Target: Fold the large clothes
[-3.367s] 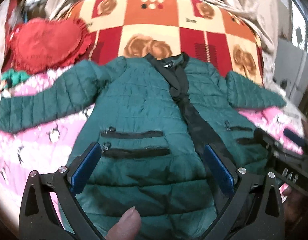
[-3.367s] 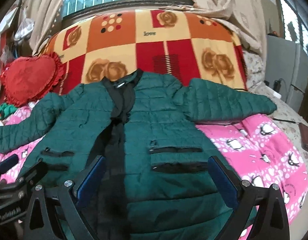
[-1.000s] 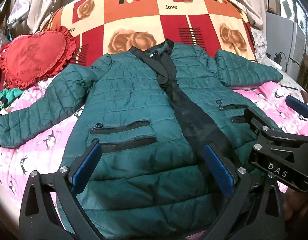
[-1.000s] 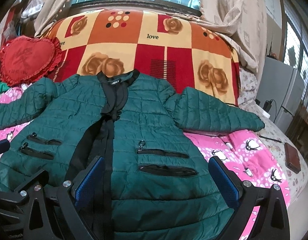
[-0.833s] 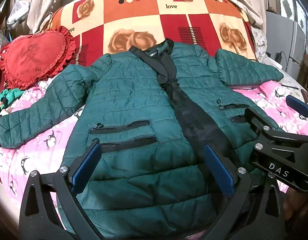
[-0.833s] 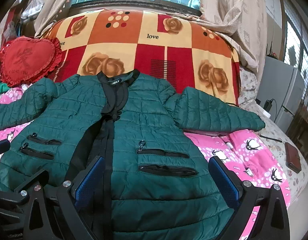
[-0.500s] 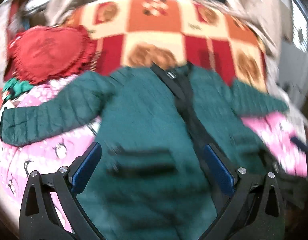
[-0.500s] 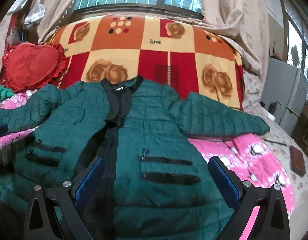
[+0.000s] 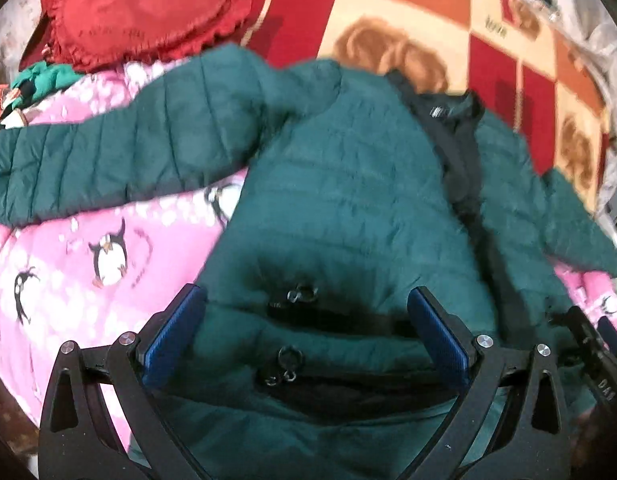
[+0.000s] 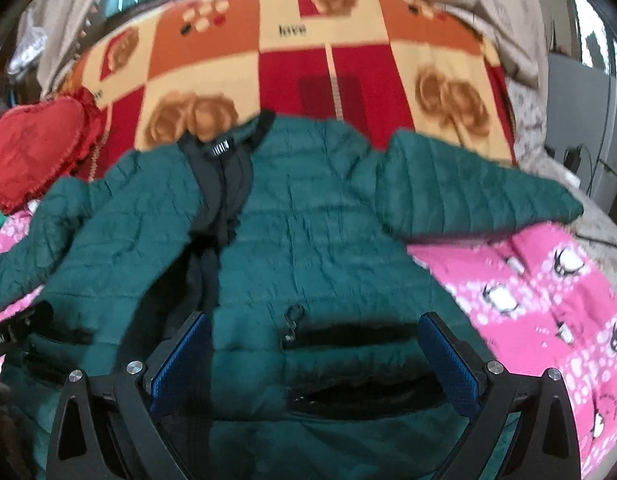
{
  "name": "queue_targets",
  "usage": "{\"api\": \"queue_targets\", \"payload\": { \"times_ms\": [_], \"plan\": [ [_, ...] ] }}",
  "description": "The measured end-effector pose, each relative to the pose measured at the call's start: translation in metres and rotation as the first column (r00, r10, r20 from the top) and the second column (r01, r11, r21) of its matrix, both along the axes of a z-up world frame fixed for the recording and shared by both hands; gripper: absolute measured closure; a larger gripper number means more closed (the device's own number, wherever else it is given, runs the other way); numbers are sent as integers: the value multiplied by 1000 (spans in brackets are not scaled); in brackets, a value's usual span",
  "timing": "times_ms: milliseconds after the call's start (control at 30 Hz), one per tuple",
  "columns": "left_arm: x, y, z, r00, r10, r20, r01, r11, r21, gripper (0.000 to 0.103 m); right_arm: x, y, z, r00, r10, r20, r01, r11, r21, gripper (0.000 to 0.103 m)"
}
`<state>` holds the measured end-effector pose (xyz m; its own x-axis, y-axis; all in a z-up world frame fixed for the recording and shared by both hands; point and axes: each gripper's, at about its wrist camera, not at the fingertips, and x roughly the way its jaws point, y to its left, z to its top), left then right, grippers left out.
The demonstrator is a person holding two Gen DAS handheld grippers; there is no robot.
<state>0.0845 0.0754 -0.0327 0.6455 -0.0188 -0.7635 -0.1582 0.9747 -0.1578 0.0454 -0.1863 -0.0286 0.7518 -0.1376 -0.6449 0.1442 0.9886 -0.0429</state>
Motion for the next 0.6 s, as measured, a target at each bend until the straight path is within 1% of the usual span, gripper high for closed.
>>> {"api": "queue_targets", "payload": {
  "times_ms": [67, 133, 167, 200, 267, 333, 467, 533, 600],
  "plan": [
    [6, -7, -6, 999, -3, -47, 5, 999, 44, 1, 3, -4, -7, 999, -5, -34, 5, 1000, 21, 1],
    [11, -16, -15, 994, -9, -108, 21, 994, 108, 1, 7, -9, -14, 998, -9, -70, 12, 999, 46, 1],
    [11, -18, -16, 993, -11, -114, 25, 992, 127, 1, 10, -13, -18, 996, -11, -94, 17, 998, 65, 1],
    [11, -19, -16, 993, -11, -114, 26, 991, 131, 1, 13, -16, -22, 993, -11, -120, 21, 996, 84, 1],
    [10, -16, -18, 993, -12, -118, 25, 993, 111, 0, 18, -20, -29, 988, -8, -157, 26, 993, 111, 1],
    [10, -14, -21, 992, -13, -128, 25, 996, 90, 0, 20, -22, -33, 985, -9, -175, 30, 992, 120, 1],
    [14, -15, -23, 990, -16, -138, 30, 995, 97, 0, 25, -16, -40, 974, -8, -227, 27, 996, 79, 0],
    [16, -16, -23, 990, -18, -139, 32, 994, 102, 0, 27, -14, -41, 971, -14, -237, 28, 998, 55, 0],
    [18, -14, -22, 991, -19, -131, 31, 995, 90, 0, 28, -12, -43, 968, -19, -249, 29, 999, 37, 0]
  ]
}}
